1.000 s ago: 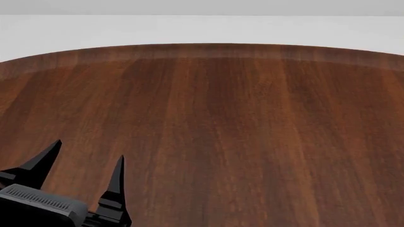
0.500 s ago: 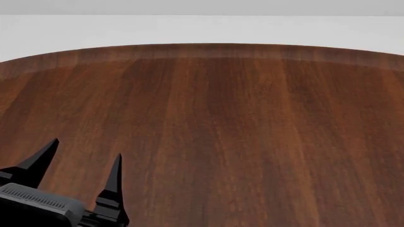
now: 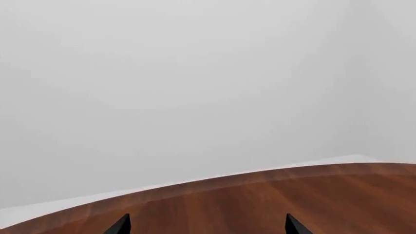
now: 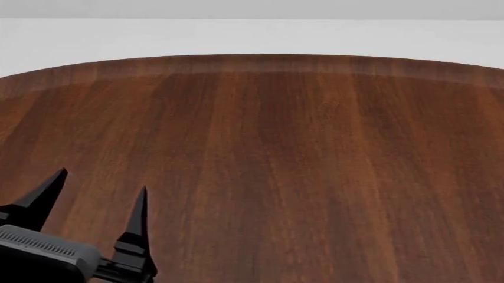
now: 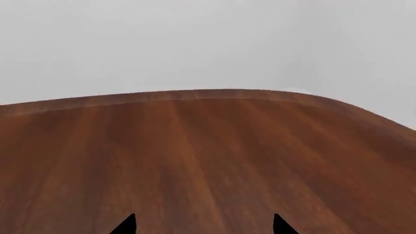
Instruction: Put the white mug on the plate.
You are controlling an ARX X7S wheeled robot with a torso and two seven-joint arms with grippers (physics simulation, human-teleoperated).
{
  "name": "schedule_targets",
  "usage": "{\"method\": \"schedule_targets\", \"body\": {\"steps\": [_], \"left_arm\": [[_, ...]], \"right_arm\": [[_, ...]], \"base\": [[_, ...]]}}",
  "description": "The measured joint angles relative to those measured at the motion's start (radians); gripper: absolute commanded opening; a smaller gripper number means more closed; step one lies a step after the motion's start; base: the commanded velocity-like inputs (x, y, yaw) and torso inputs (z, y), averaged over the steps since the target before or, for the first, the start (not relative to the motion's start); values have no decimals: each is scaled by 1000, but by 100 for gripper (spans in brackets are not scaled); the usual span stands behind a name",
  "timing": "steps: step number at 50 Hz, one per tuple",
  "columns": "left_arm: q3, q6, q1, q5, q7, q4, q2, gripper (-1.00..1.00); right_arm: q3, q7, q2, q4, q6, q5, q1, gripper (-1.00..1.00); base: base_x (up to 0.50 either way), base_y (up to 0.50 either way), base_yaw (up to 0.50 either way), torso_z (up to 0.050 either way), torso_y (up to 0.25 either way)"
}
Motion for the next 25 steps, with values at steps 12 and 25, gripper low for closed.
{"method": "schedule_targets", "body": {"steps": [12,25], "left_arm": [[-2,-16,-5,-3,-10,25,-9,100],[-10,-33,-16,-12,-17,48,-19,100]], "right_arm": [[-125,205,205,-48,-11,157,227,100],[-467,444,486,-63,-116,376,705,100]], "base": [[0,0,0,0,0],[0,0,0,0,0]]}}
